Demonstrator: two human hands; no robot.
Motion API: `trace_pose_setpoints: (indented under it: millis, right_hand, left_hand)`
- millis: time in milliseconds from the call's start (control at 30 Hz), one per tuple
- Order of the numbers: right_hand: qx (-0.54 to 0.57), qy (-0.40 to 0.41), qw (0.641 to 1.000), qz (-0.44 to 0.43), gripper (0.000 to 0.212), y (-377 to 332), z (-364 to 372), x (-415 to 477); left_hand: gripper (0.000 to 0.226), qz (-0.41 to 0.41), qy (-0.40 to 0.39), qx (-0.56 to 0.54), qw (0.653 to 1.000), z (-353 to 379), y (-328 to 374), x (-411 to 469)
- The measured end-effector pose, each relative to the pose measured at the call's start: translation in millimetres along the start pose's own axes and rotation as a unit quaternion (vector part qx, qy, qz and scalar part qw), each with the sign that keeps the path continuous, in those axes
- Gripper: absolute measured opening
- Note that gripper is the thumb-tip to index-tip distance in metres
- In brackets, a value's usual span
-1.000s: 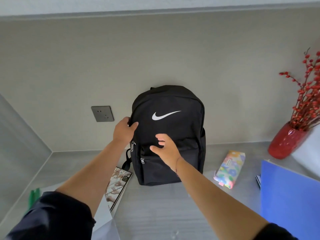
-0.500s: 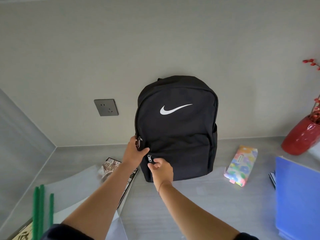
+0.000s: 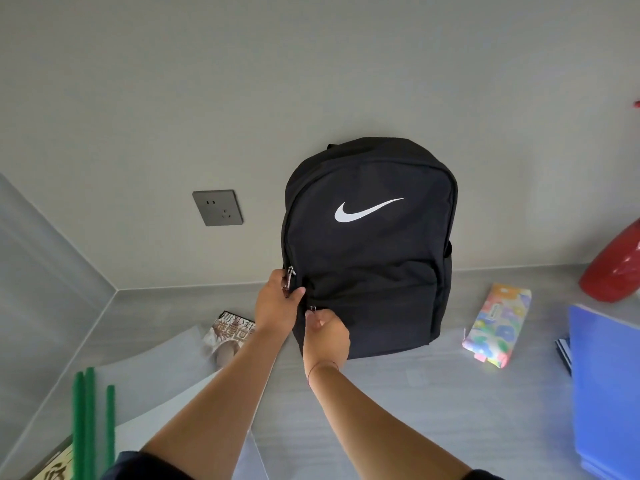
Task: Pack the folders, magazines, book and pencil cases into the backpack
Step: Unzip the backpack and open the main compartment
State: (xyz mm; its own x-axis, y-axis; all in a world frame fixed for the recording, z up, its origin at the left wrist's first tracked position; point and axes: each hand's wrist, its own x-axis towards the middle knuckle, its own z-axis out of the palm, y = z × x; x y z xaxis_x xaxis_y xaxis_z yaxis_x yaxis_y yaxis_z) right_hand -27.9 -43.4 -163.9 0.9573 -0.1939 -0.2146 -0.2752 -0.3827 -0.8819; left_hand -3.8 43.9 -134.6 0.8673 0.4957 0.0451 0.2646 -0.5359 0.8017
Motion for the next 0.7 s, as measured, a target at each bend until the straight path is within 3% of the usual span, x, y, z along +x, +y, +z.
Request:
trace_pose_setpoints:
  millis: [133, 700]
  right_hand:
    - [-0.038, 0.022, 0.998, -0.036, 0.021, 19, -27, 8]
    - [-0.035, 0.195, 0.98, 0.017, 0.019, 49, -185, 99]
  left_hand:
    - [0.011, 0.0, 0.038, 0.015, 0.999, 0, 0, -1]
    - [0.007, -0.03, 0.05, -0.001, 0.998, 3, 11, -1]
